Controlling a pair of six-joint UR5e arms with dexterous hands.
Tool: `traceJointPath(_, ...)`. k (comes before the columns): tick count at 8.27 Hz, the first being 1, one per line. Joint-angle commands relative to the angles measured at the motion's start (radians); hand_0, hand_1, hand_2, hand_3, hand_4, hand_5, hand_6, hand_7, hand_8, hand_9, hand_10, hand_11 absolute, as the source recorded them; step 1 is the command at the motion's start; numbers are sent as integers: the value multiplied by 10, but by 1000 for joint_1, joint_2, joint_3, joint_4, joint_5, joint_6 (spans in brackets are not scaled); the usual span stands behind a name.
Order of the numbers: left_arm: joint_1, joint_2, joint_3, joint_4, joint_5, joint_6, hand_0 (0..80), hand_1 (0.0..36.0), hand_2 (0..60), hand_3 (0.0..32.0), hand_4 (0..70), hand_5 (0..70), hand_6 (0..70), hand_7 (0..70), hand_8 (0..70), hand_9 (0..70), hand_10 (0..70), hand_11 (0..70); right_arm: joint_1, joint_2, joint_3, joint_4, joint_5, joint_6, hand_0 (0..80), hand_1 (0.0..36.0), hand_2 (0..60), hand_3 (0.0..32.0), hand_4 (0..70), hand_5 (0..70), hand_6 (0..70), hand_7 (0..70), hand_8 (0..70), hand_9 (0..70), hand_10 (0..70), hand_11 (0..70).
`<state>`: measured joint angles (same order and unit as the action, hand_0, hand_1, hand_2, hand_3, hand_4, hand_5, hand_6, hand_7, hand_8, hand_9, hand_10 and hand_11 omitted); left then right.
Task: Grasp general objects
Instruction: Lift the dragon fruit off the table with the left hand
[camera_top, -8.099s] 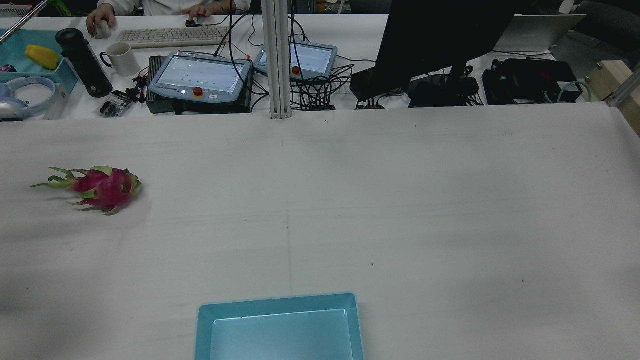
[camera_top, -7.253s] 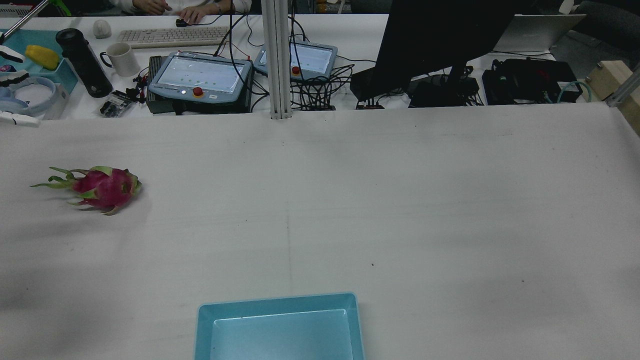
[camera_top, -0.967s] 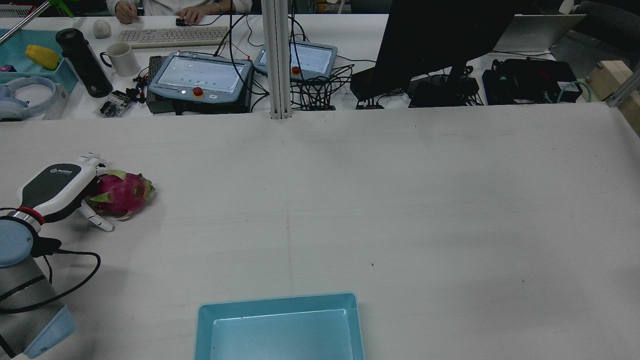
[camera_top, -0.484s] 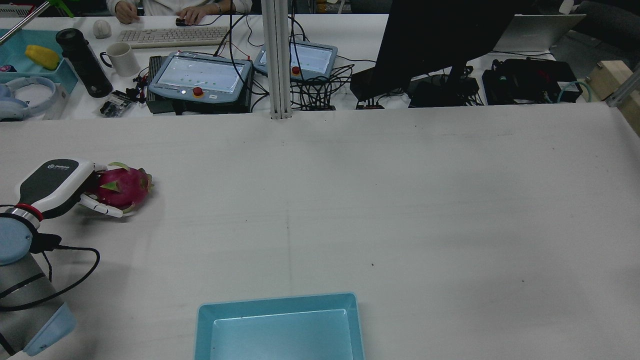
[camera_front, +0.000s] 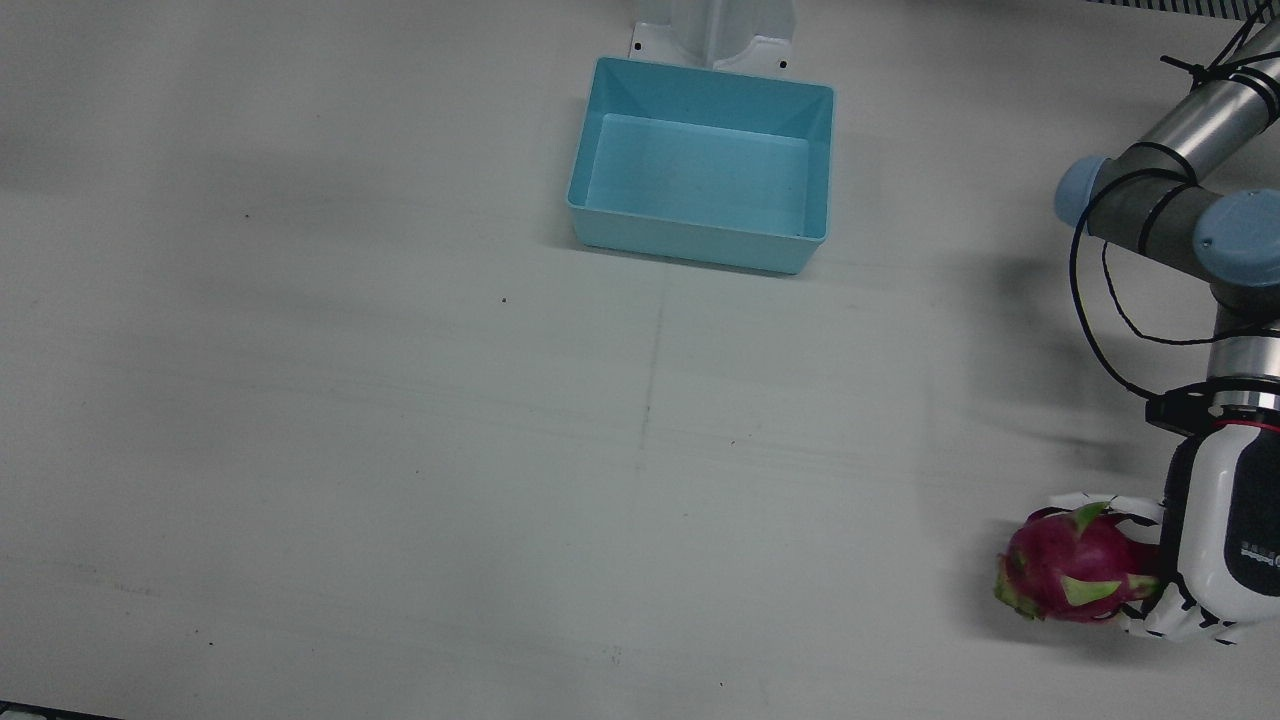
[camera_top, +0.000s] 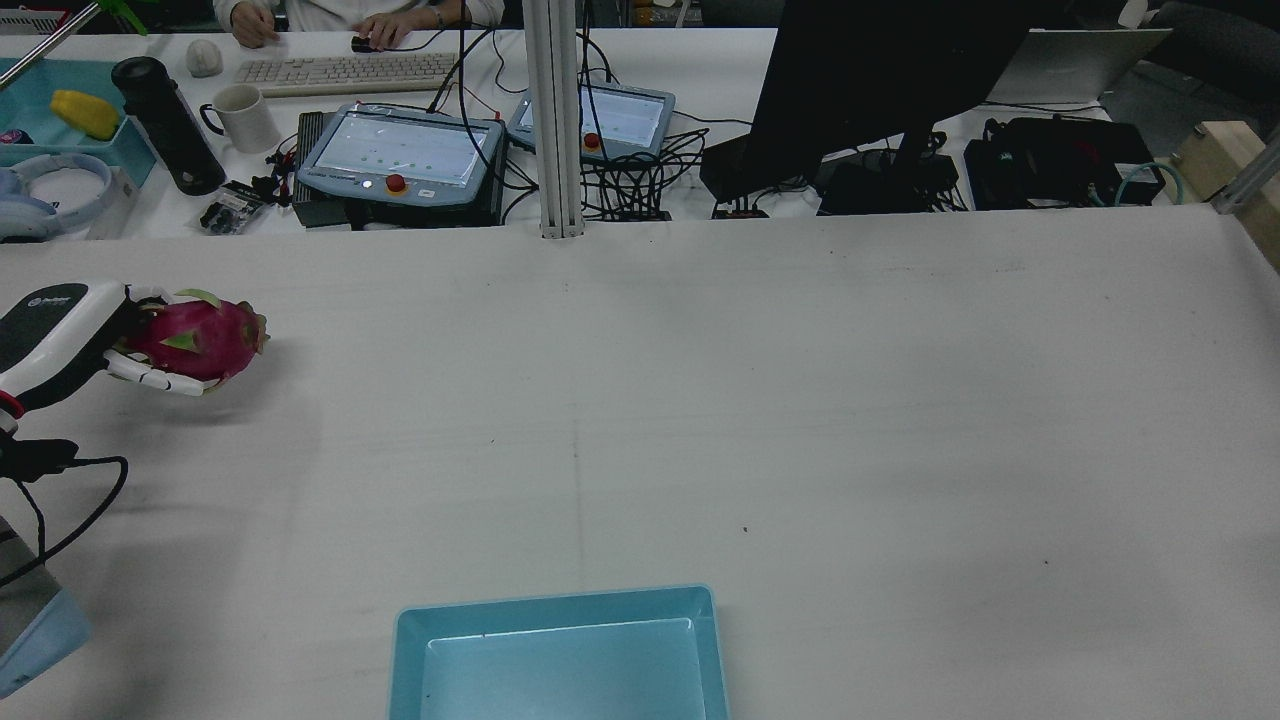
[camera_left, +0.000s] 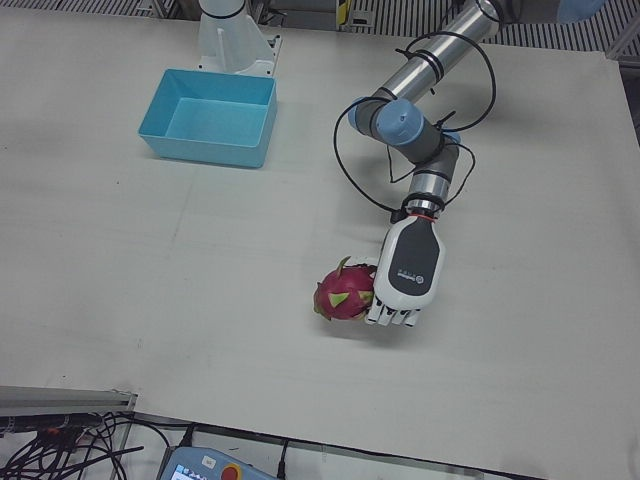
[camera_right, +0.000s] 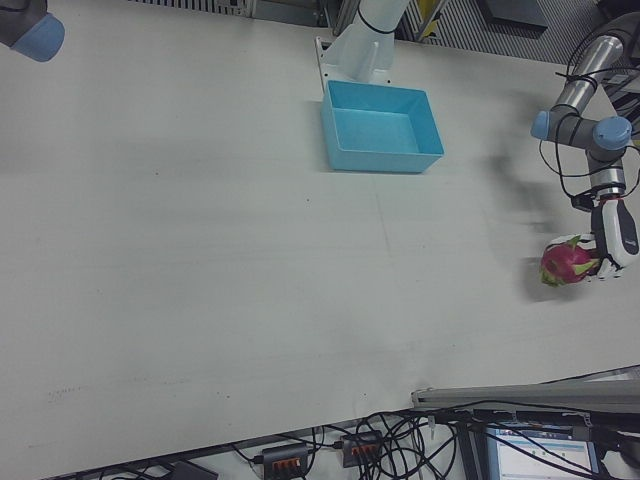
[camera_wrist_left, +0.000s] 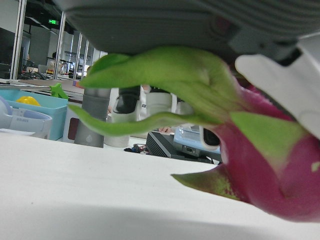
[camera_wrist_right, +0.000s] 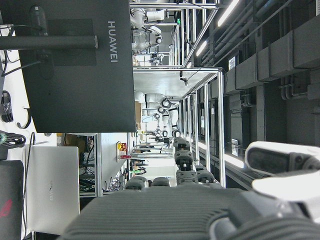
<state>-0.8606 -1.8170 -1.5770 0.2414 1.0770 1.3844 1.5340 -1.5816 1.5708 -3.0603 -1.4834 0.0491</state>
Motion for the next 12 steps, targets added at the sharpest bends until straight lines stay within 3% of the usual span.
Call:
traceJointPath(1, -96, 173, -120, -176, 14, -219, 268, 63, 551, 0, 258, 700, 487, 700, 544, 700, 700, 700, 0, 0, 0, 0, 0, 0, 0, 0, 0, 0, 0, 0, 0, 0, 0, 0, 0, 0)
traceJointPath(2, -116, 220, -135, -256, 15, -317, 297, 71, 571, 0, 270, 700, 501, 700, 549, 700, 700, 700, 0, 0, 0, 0, 0, 0, 0, 0, 0, 0, 0, 0, 0, 0, 0, 0, 0, 0)
traceJointPath(3, -129, 225, -188, -258, 32, -326, 324, 83, 600, 0, 274, 700, 512, 700, 551, 700, 700, 700, 0, 0, 0, 0, 0, 0, 0, 0, 0, 0, 0, 0, 0, 0, 0, 0, 0, 0)
traceJointPath(5, -132, 213, -273, -243, 206, -326, 377, 113, 600, 0, 300, 700, 563, 700, 577, 700, 700, 700, 0, 0, 0, 0, 0, 0, 0, 0, 0, 0, 0, 0, 0, 0, 0, 0, 0, 0)
traceJointPath(8, -121, 161, -372, -220, 292, -311, 392, 152, 600, 0, 304, 700, 598, 700, 590, 700, 700, 700, 2, 0, 0, 0, 0, 0, 0, 0, 0, 0, 0, 0, 0, 0, 0, 0, 0, 0)
traceJointPath(9, -89, 128, -433, -165, 341, -291, 401, 166, 600, 0, 314, 700, 616, 700, 592, 700, 697, 700, 2, 0, 0, 0, 0, 0, 0, 0, 0, 0, 0, 0, 0, 0, 0, 0, 0, 0)
traceJointPath(11, 22, 105, -524, -90, 347, -262, 405, 174, 600, 0, 319, 700, 620, 700, 590, 700, 686, 700, 0, 0, 0, 2, 0, 0, 0, 0, 0, 0, 0, 0, 0, 0, 0, 0, 0, 0)
traceJointPath(12, 75, 47, -537, -44, 347, -258, 410, 176, 600, 0, 322, 700, 630, 700, 595, 700, 688, 700, 2, 0, 0, 0, 0, 0, 0, 0, 0, 0, 0, 0, 0, 0, 0, 0, 0, 0)
